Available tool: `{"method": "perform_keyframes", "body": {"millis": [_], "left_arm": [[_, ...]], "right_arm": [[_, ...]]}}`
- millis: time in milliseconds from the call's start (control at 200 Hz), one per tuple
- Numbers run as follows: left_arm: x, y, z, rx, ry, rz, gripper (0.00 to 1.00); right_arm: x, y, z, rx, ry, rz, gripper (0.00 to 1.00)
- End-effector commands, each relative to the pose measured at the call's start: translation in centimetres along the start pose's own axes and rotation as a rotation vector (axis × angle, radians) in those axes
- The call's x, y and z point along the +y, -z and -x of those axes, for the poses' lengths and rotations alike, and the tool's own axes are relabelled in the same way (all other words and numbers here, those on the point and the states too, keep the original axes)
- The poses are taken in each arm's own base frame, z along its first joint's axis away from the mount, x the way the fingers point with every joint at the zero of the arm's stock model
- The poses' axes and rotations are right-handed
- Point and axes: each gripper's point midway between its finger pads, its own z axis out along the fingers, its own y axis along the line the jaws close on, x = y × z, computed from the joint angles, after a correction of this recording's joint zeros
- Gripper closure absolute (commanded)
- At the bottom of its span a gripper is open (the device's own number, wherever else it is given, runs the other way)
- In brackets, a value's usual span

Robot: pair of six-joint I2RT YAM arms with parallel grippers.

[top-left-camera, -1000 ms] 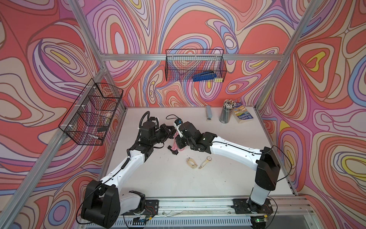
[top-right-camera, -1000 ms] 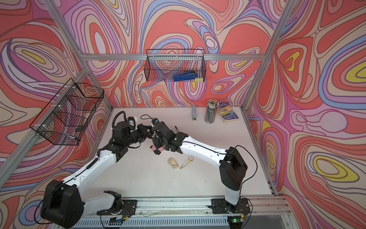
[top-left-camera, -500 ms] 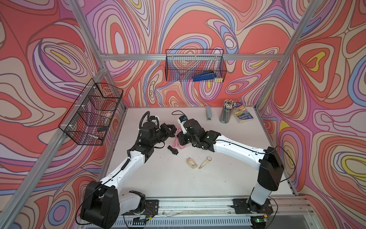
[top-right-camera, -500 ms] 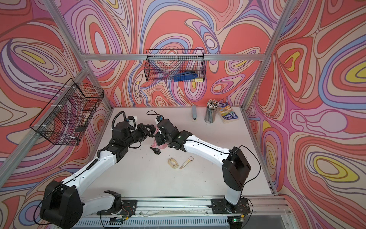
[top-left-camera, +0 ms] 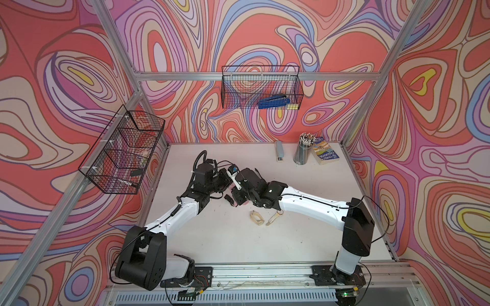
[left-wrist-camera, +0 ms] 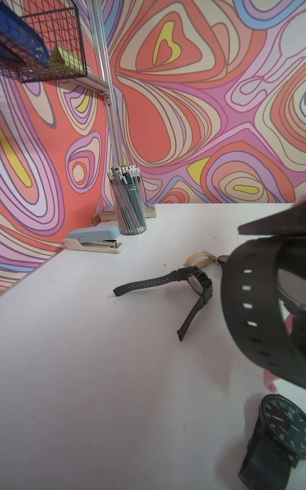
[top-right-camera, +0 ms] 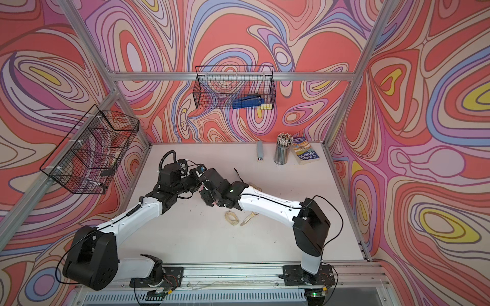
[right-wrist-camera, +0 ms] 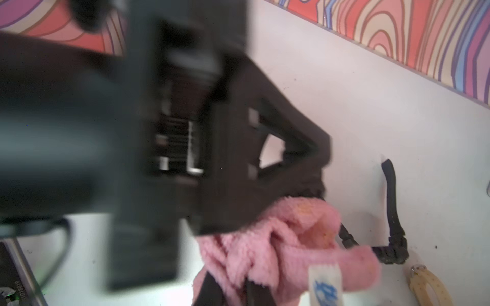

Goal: Wipe the watch dial
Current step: Wipe the dirt from the watch dial.

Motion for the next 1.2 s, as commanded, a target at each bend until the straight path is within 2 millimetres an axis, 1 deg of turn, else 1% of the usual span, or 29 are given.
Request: {"method": "perform_keyframes", "body": {"millis": [0, 145, 250, 290, 295, 305, 366, 411, 541, 646, 726, 786, 866, 941, 987, 1082, 1132, 1192], "left_arm": [[-1.5, -0.1, -4.3, 0.174, 0.015, -0.065, 1.00], [-1.0, 0.5, -5.1, 0.188, 0.041, -0.077, 1.00], [-0.5, 1.1, -4.9, 0.175, 0.057, -0.075, 1.00], [-0.5, 1.3, -4.6, 0.172, 0.060, -0.082, 1.00], [-0.5, 1.3, -4.6, 0.172, 0.059, -0.083, 1.00], [-0.5, 1.4, -4.5, 0.172, 0.062, -0.083, 1.00], [-0.7, 1.6, -3.9, 0.172, 0.069, -0.096, 1.00], [-0.9, 1.7, -3.5, 0.177, 0.075, -0.103, 1.00], [-1.9, 1.9, -3.0, 0.207, 0.066, -0.126, 1.00], [-2.3, 1.8, -3.1, 0.229, 0.063, -0.131, 1.00], [-2.4, 1.7, -3.0, 0.230, 0.068, -0.132, 1.00], [-2.6, 1.7, -3.0, 0.232, 0.071, -0.141, 1.00], [-2.8, 1.5, -2.9, 0.235, 0.084, -0.154, 1.00], [-2.9, 1.4, -2.8, 0.233, 0.089, -0.160, 1.00], [-2.9, 1.4, -2.7, 0.232, 0.095, -0.158, 1.00], [-3.0, 1.4, -2.7, 0.231, 0.094, -0.157, 1.00], [-3.0, 1.4, -2.7, 0.230, 0.095, -0.154, 1.00], [-3.0, 1.4, -2.7, 0.230, 0.094, -0.153, 1.00]], "right_arm": [[1.3, 2.3, 8.5, -0.302, -0.009, 0.010, 1.00], [-2.1, 2.4, 9.2, -0.349, -0.160, -0.003, 1.00], [-3.0, 2.1, 8.2, -0.307, -0.137, -0.044, 1.00], [-3.2, 1.7, 7.2, -0.274, -0.124, -0.058, 1.00], [-3.3, 2.3, 7.5, -0.284, -0.126, -0.055, 1.00], [-3.4, 2.7, 7.6, -0.289, -0.126, -0.055, 1.00], [-3.8, 2.9, 6.2, -0.265, -0.124, -0.061, 1.00], [-4.5, 2.9, 5.0, -0.237, -0.131, -0.079, 1.00], [-7.7, 3.4, 1.4, -0.175, -0.195, -0.139, 1.00], [-9.8, 4.4, -0.3, -0.152, -0.221, -0.182, 1.00], [-10.4, 4.8, -1.2, -0.125, -0.195, -0.211, 1.00], [-10.5, 5.0, -1.6, -0.114, -0.176, -0.217, 1.00], [-9.7, 5.4, -2.1, -0.108, -0.160, -0.181, 1.00], [-7.9, 5.7, -2.2, -0.132, -0.128, -0.135, 1.00], [-6.5, 5.8, -2.2, -0.143, -0.102, -0.099, 1.00], [-4.0, 5.7, -1.7, -0.168, -0.057, -0.043, 1.00], [-3.2, 5.7, -1.3, -0.184, -0.043, -0.025, 1.00], [-2.7, 5.5, -0.7, -0.197, -0.044, -0.006, 1.00]]}}
